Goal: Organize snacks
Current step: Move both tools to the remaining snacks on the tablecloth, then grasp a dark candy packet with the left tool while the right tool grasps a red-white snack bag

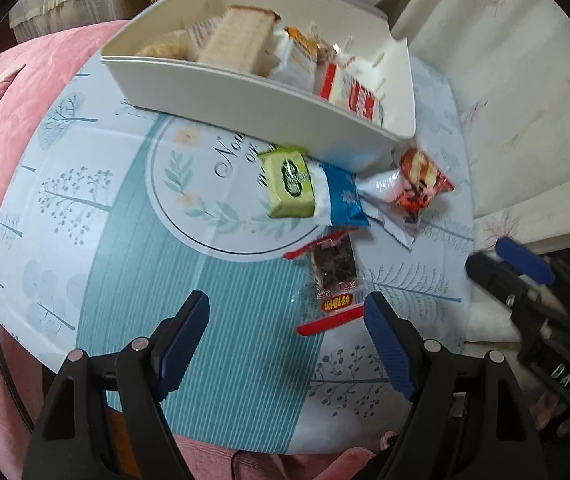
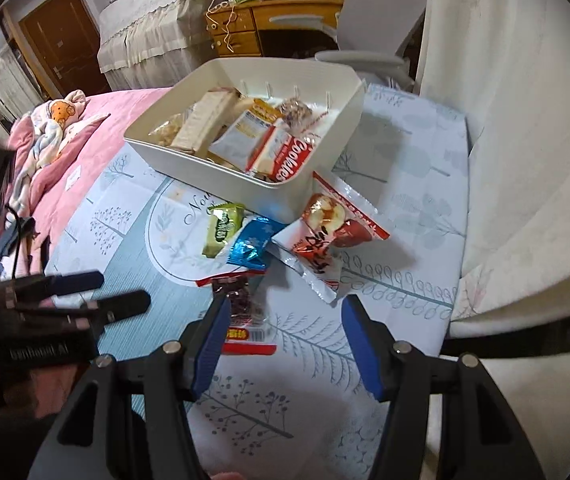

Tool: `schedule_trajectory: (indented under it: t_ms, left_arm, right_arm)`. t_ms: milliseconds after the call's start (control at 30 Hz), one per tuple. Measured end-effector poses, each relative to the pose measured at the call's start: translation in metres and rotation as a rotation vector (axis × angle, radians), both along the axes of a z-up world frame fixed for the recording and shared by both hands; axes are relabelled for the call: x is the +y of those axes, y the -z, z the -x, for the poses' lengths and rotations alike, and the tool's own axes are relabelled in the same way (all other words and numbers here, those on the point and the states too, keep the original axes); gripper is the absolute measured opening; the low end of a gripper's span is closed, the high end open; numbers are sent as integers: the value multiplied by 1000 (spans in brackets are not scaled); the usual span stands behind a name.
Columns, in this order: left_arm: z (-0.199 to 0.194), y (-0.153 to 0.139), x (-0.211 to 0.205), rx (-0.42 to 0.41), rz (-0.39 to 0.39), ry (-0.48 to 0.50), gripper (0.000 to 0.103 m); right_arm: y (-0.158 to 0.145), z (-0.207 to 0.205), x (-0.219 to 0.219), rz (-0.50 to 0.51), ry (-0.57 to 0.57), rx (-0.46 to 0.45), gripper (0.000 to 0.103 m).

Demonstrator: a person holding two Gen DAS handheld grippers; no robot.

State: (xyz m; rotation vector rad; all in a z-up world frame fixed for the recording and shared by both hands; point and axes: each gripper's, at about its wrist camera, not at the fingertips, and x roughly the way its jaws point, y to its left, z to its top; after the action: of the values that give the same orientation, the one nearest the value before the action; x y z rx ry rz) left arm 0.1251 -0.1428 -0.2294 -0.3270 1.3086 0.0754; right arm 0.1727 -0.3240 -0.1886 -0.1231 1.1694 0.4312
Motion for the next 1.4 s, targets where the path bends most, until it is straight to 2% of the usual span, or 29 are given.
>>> schedule_trajectory:
  t_ms: [133, 467, 833, 967, 1167, 1267, 1333, 1400]
  left_arm:
    - [-13, 13, -14, 33, -28, 8, 78]
    - [-45, 54, -40, 105, -33, 13, 78]
    - [-57, 82, -52, 144, -89, 10, 78]
    - [-61, 87, -57, 150, -67, 0, 69]
    - [-67, 87, -62, 154, -66, 0, 64]
    - [-70, 85, -58, 154, -44, -21, 59]
    - [-69, 84, -51, 153, -42, -33, 50]
    - [-69, 82, -48, 157, -38, -43, 47]
  right_arm:
    - [11, -18, -16, -54, 26, 28, 58]
    - [46, -45, -45, -198, 65, 59, 58]
    - [85, -59, -51, -253, 132, 117, 58]
    - [94, -63, -53, -287, 164, 138, 58]
    - [93, -66, -45, -307, 151, 133, 58]
    - [93, -68, -39, -321, 142, 144, 57]
    - [91, -69, -34, -318, 127, 135, 57]
    - [91, -69, -33, -322, 125, 134, 57]
